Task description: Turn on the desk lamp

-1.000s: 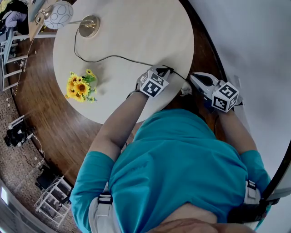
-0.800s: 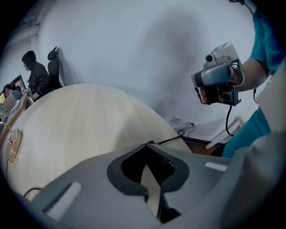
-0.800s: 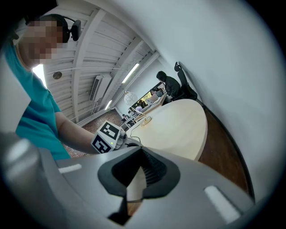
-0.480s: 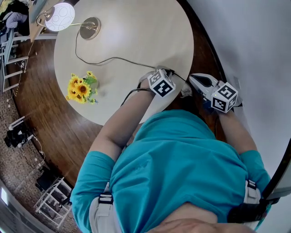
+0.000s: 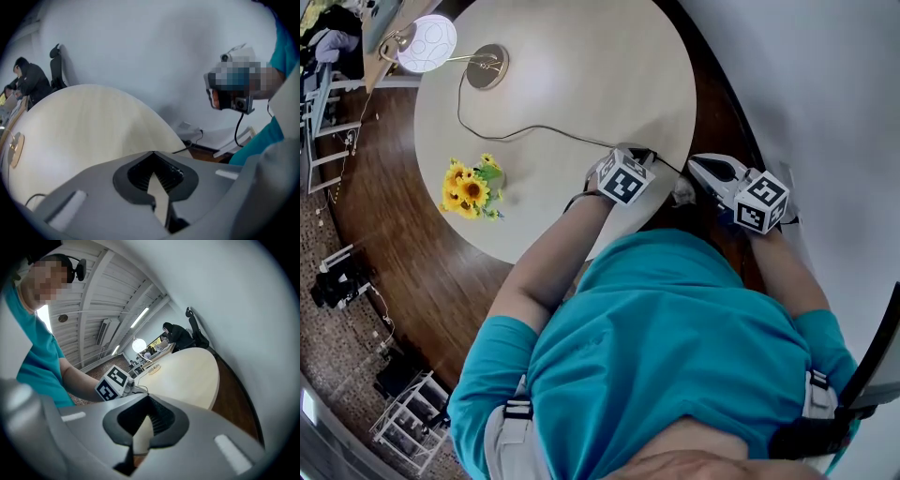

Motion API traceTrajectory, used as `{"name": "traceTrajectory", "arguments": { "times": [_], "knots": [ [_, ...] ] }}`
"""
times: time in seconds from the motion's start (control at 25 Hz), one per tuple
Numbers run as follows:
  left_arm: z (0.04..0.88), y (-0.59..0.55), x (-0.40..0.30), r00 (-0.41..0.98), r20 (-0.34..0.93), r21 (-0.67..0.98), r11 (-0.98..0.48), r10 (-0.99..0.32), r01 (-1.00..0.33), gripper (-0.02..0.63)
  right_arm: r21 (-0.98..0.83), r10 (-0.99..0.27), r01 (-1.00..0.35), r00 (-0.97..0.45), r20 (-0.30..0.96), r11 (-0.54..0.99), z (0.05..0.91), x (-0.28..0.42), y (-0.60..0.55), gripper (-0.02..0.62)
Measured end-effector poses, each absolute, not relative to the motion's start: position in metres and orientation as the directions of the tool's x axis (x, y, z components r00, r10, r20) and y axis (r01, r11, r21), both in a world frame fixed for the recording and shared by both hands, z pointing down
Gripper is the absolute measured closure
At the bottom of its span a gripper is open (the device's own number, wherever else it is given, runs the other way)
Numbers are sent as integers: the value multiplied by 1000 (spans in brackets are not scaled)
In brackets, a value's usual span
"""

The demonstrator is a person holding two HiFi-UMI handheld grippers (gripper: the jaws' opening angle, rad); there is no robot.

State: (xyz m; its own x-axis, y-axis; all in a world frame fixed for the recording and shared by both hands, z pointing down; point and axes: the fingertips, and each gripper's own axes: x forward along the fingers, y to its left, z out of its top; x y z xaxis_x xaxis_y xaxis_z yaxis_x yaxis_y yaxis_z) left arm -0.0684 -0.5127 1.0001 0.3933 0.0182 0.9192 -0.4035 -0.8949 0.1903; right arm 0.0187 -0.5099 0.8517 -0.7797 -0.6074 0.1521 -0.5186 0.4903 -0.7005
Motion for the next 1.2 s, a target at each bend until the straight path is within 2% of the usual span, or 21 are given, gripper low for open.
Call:
{"name": "traceTrajectory", "arguments": {
  "times": [0.2, 0.48, 0.68, 0.88, 1.2],
  "knots": [
    [924, -536, -53, 604, 789, 269, -824, -109, -499, 580, -695, -598, -511, -788, 144, 506, 829, 36, -517, 594],
    [805, -533, -53, 733, 611, 374, -707, -299, -600, 580, -658, -500, -432, -861, 96, 617, 745, 55, -527, 594],
    [740, -514, -61, 724, 494, 433, -586, -482, -685, 580, -599, -378, -338, -923, 63, 725, 688, 52, -520, 594],
    [703, -481, -80, 683, 415, 455, -512, -602, -728, 580, -563, -272, -266, -959, 75, 782, 662, 37, -503, 594],
    [660, -438, -164, 605, 272, 466, -447, -748, -763, 580, -488, -142, -174, -985, 102, 856, 634, -41, -458, 594]
  ]
}}
